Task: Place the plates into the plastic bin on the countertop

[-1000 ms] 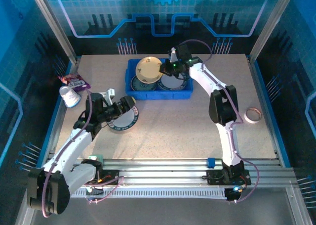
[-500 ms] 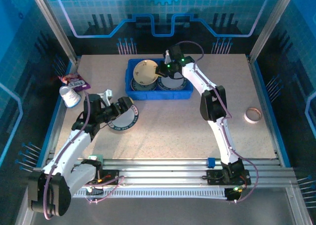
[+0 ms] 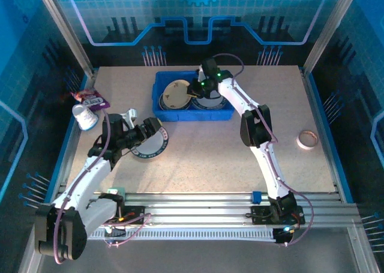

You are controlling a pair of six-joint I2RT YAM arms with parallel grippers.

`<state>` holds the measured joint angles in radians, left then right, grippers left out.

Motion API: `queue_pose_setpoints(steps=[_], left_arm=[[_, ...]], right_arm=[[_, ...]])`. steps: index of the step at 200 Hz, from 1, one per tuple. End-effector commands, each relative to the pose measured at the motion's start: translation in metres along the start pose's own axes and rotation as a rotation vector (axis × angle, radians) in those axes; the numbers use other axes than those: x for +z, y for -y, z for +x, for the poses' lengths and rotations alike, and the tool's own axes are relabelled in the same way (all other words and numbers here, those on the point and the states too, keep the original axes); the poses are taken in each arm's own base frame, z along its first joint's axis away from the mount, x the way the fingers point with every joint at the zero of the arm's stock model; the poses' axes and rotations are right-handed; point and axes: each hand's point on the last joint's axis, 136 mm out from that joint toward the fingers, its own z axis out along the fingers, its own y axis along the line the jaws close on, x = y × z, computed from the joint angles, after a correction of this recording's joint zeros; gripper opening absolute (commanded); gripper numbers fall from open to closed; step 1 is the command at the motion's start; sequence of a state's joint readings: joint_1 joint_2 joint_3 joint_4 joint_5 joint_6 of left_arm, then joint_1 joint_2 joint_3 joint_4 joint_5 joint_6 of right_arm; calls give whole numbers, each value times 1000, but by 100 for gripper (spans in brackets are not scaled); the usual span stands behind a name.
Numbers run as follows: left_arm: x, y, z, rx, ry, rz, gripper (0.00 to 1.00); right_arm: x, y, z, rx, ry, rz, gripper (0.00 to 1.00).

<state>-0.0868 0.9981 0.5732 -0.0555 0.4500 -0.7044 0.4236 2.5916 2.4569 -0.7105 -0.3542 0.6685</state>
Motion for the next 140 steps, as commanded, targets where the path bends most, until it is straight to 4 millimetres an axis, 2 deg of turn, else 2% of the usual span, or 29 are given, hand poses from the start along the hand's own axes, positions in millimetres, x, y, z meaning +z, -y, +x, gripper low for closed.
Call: queue_pose_setpoints(steps=[1, 21, 68, 105, 140], left_arm=[[1, -7, 2, 3, -6, -10, 99], [1, -6, 1, 3, -3, -8, 99], [1, -8, 1, -1, 0, -15, 99], [2, -11, 2, -3, -1, -23, 99], [2, -16, 4, -7, 0, -36, 99]], right_arm=[[-7, -9, 0, -50, 14, 28, 28], [-15, -6, -4, -68, 38, 68, 35], [-31, -6, -7, -106, 69, 117, 38], [-31, -8, -6, -114, 65, 107, 37], [-22, -10, -2, -119, 49, 97, 36]])
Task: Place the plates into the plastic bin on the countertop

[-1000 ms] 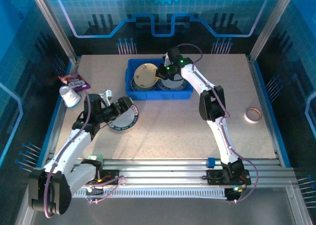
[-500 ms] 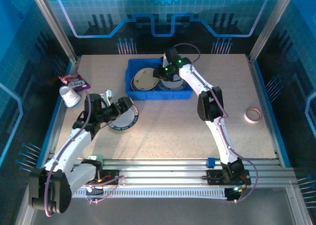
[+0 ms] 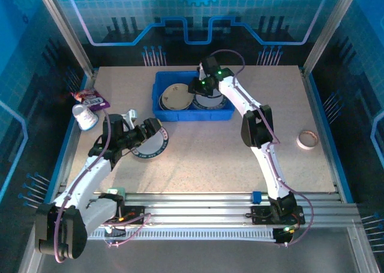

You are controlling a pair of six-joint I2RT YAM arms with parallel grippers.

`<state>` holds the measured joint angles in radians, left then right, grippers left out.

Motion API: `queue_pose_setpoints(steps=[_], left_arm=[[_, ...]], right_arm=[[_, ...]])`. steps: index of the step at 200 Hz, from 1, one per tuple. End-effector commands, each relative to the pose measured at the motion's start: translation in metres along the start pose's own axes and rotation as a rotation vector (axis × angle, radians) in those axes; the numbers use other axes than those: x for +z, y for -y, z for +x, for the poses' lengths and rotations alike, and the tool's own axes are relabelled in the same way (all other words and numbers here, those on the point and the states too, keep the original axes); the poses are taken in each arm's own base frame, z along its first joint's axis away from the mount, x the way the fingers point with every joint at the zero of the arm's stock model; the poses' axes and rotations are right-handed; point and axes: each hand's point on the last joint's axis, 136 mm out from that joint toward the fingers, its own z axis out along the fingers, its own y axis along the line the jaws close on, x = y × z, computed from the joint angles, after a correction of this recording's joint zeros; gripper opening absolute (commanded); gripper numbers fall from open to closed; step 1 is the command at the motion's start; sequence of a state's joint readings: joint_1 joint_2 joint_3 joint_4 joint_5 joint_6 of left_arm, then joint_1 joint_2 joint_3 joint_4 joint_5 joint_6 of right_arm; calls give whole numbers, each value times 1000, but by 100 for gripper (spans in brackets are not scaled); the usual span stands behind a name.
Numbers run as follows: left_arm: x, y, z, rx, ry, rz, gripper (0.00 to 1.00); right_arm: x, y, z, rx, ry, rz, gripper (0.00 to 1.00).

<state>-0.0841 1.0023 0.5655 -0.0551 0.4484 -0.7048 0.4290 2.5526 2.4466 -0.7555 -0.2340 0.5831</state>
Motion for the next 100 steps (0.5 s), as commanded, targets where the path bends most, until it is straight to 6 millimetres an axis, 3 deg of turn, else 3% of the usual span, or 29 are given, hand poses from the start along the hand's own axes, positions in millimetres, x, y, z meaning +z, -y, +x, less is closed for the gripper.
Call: queue_pose_setpoints(steps=[1, 40, 100], left_arm=[[2, -12, 2, 1, 3, -27, 99], [4, -15, 4, 1, -6, -35, 99], [9, -22, 6, 4, -30, -62, 99]], right_arm=[[-9, -18, 2, -36, 4, -13, 36], [8, -14, 10, -3, -26, -32, 32], [14, -12, 13, 11, -25, -48, 28]])
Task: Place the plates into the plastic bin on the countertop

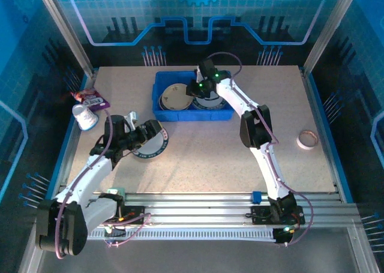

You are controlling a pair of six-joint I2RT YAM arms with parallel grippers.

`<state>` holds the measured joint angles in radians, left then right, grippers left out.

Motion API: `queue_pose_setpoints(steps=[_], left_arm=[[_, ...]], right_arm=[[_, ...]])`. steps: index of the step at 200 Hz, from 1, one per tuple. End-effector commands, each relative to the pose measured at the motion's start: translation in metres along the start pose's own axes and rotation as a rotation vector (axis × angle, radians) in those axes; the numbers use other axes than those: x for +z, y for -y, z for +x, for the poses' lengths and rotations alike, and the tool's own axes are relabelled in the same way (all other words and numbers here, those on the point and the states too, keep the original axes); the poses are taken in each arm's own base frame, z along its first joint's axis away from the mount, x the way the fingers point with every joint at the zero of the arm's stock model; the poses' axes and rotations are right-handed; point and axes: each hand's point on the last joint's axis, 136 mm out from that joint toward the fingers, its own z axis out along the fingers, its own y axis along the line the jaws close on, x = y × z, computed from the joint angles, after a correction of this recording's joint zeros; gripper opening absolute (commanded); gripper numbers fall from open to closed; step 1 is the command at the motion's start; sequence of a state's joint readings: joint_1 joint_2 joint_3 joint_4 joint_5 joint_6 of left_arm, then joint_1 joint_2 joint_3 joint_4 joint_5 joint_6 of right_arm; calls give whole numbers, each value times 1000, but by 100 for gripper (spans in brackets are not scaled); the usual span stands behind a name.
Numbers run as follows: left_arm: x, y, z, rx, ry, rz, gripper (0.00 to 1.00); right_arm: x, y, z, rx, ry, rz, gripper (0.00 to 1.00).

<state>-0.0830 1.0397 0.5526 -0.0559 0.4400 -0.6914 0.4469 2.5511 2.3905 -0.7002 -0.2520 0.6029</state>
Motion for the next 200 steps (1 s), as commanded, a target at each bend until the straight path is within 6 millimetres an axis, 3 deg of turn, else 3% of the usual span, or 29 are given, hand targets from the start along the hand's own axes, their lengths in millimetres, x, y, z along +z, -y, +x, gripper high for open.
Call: queue_pose_setpoints(steps=[1, 30, 63, 94, 97, 114, 133, 169, 200], left_arm=[[2, -8, 0, 16, -6, -25, 99], [5, -11, 1, 5, -5, -24, 99], [6, -7, -2, 5, -7, -17, 99], [3, -4, -4, 20, 2, -13, 99], [2, -3, -4, 21, 4, -12, 99], [1, -4, -4, 21, 8, -21, 99], [0, -6, -4, 17, 15, -31, 99], [-2, -8, -4, -4, 20, -46, 99], [-12, -15, -4, -20, 22, -116, 99]], right_arm=[[0, -7, 2, 5, -9, -27, 28], [4, -10, 4, 15, -18, -68, 25], [-20, -31, -9, 20, 28, -148, 25], [-62, -54, -30, 23, 124, -278, 26], [-76, -61, -35, 13, 151, -295, 26], [-111, -75, -41, 2, 213, -356, 27], [-149, -88, -37, -23, 264, -411, 29], [-193, -97, 8, -80, 277, -447, 34], [-204, -83, 77, -161, 232, -391, 38]])
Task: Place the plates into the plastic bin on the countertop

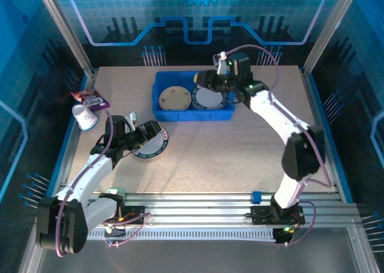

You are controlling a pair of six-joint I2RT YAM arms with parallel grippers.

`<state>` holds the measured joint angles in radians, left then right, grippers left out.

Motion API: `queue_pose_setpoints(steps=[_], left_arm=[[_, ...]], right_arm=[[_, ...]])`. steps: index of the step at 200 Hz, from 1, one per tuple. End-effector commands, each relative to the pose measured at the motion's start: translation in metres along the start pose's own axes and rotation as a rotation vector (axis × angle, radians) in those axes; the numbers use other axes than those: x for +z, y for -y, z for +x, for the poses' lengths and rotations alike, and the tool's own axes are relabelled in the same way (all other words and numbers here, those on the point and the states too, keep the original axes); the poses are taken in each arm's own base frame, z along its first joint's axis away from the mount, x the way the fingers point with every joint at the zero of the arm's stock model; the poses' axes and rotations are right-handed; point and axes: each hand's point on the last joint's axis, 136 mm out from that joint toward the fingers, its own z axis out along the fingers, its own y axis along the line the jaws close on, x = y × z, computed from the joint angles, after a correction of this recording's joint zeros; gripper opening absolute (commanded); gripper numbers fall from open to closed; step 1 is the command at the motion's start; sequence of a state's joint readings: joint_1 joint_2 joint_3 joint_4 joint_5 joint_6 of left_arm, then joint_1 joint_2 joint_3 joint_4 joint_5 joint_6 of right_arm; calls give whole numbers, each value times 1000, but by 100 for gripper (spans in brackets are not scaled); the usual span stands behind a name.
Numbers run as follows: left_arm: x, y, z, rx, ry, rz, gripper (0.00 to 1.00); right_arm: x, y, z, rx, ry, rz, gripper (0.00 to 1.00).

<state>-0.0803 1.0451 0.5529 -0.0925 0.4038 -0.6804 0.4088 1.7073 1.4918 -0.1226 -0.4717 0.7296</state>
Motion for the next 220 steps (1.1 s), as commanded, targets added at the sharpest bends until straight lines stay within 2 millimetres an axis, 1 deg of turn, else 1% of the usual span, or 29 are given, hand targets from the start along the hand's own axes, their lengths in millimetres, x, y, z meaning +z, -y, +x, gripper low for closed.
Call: queue_pose_setpoints(steps=[1, 25, 40, 62, 89, 112, 151, 165, 187, 208, 220], left_arm=[[-12, -4, -5, -9, 21, -66, 99], [-24, -10, -2, -15, 30, -105, 99], [-31, -14, 1, -17, 42, -126, 99], [-36, -25, 7, -36, 38, -160, 99], [-38, -42, 16, -84, 31, -204, 99], [-42, -55, 18, -124, 58, -233, 99], [-53, -86, 20, -225, 87, -328, 99], [-54, -96, 22, -257, 97, -339, 99], [-53, -105, 23, -289, 113, -342, 97], [-50, -116, 23, -317, 123, -353, 91], [-47, -121, 23, -332, 126, -351, 84]], right_arm=[[-9, 5, 51, -66, -76, 21, 38], [-26, 13, 104, -127, -162, 94, 40], [-33, 22, 131, -150, -209, 140, 41], [-37, 34, 160, -128, -257, 176, 41], [-34, 43, 186, -88, -301, 166, 41], [-32, 45, 194, -59, -309, 153, 41], [-27, 50, 202, -44, -330, 150, 41], [-25, 53, 206, -34, -348, 153, 41], [-23, 56, 208, -25, -361, 160, 41], [-22, 57, 207, -20, -365, 166, 41], [-21, 58, 206, -20, -363, 169, 41]])
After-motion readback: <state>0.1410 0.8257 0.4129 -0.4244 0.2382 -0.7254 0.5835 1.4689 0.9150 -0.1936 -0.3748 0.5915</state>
